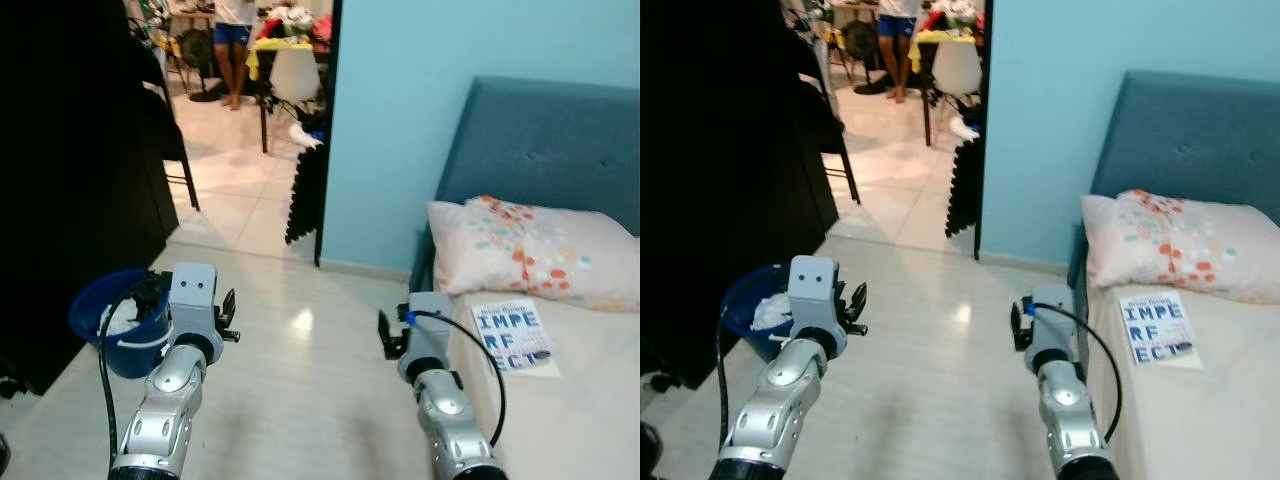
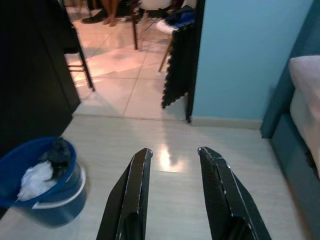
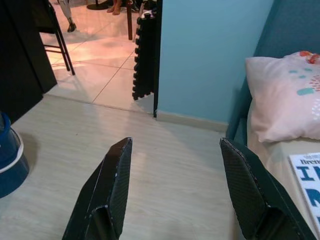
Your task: Clean up the room
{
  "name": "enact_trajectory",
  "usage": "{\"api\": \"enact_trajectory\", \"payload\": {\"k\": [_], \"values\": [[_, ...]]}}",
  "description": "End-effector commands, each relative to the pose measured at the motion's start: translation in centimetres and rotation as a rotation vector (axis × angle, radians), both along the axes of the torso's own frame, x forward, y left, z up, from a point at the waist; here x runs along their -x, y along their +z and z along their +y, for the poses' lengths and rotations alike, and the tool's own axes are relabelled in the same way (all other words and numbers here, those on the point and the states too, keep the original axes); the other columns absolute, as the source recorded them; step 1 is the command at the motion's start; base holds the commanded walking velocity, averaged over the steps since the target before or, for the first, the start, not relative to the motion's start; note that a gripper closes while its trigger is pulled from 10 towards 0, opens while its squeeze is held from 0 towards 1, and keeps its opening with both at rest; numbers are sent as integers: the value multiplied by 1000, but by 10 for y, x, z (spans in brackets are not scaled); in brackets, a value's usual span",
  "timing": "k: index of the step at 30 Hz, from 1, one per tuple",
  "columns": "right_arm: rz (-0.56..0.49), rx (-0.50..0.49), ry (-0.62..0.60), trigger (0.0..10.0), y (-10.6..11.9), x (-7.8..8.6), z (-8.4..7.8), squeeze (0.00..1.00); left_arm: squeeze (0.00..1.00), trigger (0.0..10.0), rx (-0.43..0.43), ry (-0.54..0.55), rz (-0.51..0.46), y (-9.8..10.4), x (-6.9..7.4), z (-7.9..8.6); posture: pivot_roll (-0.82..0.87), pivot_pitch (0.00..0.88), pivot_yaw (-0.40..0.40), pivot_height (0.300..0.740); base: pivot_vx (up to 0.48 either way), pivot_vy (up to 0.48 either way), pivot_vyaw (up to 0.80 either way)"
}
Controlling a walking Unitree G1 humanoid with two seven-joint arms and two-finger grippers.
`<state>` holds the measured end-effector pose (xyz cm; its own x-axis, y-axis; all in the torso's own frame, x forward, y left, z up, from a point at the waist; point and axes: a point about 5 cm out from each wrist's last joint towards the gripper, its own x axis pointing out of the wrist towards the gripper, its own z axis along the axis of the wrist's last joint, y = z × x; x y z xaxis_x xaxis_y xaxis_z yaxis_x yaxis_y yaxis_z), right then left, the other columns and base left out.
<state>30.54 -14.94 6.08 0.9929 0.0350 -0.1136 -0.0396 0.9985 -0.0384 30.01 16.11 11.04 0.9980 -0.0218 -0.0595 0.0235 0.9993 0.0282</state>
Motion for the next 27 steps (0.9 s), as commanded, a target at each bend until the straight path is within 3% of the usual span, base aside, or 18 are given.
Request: {"api": "enact_trajectory", "payload": {"k": [1,6,23,27], "values": [[9,-11,4,10000,-2,1,4,0,0,10000,1,6,23,-4,0,3,167,0,-29,740,337,0,0],[9,-11,-2,10000,-2,1,4,0,0,10000,-1,-1,24,-4,-2,2,162,0,-24,740,304,0,0],[17,-11,-22,10000,-4,2,1,0,0,10000,-11,-24,23,-4,-4,-2,158,0,-19,740,0,0,0],[25,-9,-28,10000,-6,2,1,0,0,10000,-4,-37,32,-5,-5,-4,158,0,-17,740,0,445,0]]}}
